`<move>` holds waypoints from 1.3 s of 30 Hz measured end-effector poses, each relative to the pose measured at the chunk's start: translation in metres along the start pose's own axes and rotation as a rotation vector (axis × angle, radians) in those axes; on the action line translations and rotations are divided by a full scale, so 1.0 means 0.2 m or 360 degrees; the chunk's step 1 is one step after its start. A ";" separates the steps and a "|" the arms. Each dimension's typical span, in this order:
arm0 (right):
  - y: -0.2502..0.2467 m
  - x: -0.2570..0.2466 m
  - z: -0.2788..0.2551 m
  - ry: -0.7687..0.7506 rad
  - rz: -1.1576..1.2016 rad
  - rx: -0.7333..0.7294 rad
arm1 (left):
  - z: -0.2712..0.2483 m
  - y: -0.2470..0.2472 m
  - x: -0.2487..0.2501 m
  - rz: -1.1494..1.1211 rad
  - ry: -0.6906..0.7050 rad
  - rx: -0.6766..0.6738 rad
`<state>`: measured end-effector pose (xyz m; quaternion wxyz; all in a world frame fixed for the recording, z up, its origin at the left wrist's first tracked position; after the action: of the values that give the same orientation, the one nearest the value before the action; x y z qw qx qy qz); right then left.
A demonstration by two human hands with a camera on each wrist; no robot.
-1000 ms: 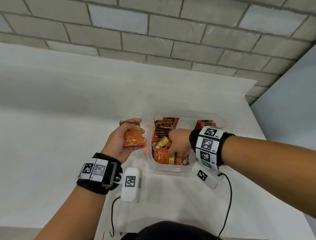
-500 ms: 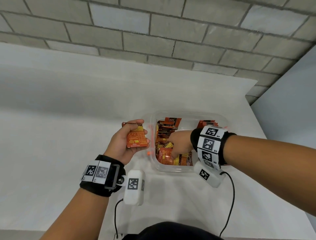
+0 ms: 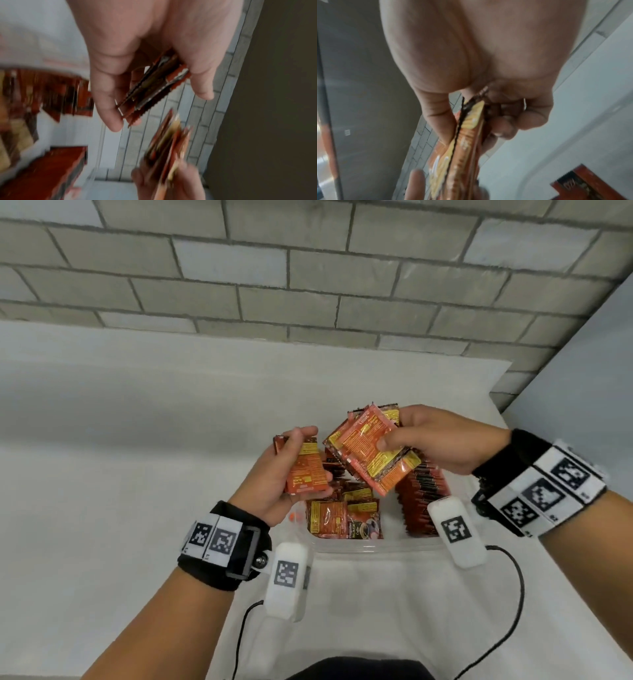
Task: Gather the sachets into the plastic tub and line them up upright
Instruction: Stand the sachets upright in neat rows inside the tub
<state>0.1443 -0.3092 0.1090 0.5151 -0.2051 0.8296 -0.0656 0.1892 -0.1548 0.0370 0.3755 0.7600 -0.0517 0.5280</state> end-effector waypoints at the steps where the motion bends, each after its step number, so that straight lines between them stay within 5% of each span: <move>1: 0.03 0.00 0.00 -0.0025 0.0048 0.0003 | 0.01 0.08 -0.02 0.0038 -0.0019 -0.0086; 4: 0.07 0.01 -0.01 -0.0084 0.0133 0.0047 | 0.04 0.26 -0.07 0.0087 0.0005 -0.0254; 12: 0.12 0.07 -0.06 -0.0163 -0.0053 0.0093 | 0.06 0.35 -0.22 -0.0217 -0.0144 -0.0191; 18: -0.01 0.11 -0.09 -0.0195 -0.0512 0.0575 | 0.07 0.36 -0.24 -0.0520 -0.0252 -0.0101; 25: 0.06 0.15 -0.05 -0.0323 -0.0282 0.0342 | 0.04 0.41 -0.25 -0.0613 -0.0377 -0.0378; 29: 0.05 0.15 -0.03 -0.0309 -0.0135 0.0193 | 0.06 0.38 -0.27 -0.0530 -0.0422 -0.0274; 33: -0.03 0.17 -0.02 -0.0242 -0.0266 0.0366 | 0.08 0.34 -0.28 -0.0555 -0.0349 -0.0135; 39: -0.02 0.22 -0.02 -0.0233 0.0027 0.0307 | 0.10 0.37 -0.26 -0.0668 -0.0314 -0.0252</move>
<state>0.1242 -0.3312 0.0767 0.5923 -0.1518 0.7813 -0.1254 0.1463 -0.2357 0.0278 0.5286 0.7701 0.0296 0.3559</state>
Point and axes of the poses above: each hand's wrist, its own z-axis towards the middle knuckle, its own y-axis out of the palm, x = y × z, the point moved 8 cm from there along z, towards the middle knuckle, and after that the axes turned 4 degrees about y, right-handed, at the moved point
